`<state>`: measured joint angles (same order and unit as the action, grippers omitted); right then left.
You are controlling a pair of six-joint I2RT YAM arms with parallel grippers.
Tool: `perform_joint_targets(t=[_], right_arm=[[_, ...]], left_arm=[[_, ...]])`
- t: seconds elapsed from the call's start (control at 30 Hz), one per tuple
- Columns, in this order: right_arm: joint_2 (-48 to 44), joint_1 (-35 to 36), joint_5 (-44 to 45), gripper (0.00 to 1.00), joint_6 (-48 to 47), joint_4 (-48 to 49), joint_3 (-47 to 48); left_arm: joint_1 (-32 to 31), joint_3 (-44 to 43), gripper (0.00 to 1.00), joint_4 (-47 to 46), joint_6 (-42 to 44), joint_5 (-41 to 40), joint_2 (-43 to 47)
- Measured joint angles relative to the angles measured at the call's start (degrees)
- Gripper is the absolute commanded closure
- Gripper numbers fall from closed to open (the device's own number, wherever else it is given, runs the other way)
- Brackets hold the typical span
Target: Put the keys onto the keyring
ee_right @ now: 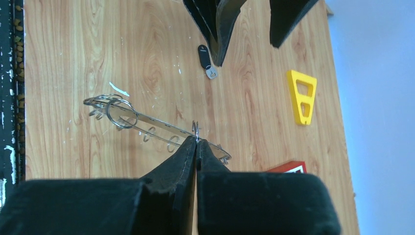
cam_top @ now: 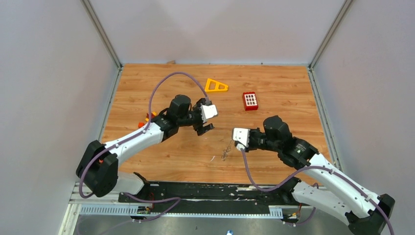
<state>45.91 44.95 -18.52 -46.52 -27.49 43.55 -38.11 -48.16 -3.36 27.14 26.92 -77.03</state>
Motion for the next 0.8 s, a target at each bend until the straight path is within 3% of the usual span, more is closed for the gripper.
perform_joint_targets(t=[0.17,0.4,0.63,0.8], right_arm=[[-0.11,-3.80,-1.07,1.00,3.13,-1.31,0.50],[0.17,-7.91,-2.78,1.00,5.84,-2.73,1.18],[0.17,-9.53,-3.21,1.00,6.40,-3.15,1.18],[0.17,-9.90,-3.21,1.00,6.38,-3.15,1.18]], left_arm=[[0.39,-6.62,0.05,11.65,1.88,-6.34,-4.59],[0.85,-16.96,0.30,24.06,4.72,-9.60,-16.74],[2.62,-32.00,0.36,35.34,5.70,-7.93,-31.28],[3.74,-37.90,0.38,41.33,5.55,-7.39,-36.85]])
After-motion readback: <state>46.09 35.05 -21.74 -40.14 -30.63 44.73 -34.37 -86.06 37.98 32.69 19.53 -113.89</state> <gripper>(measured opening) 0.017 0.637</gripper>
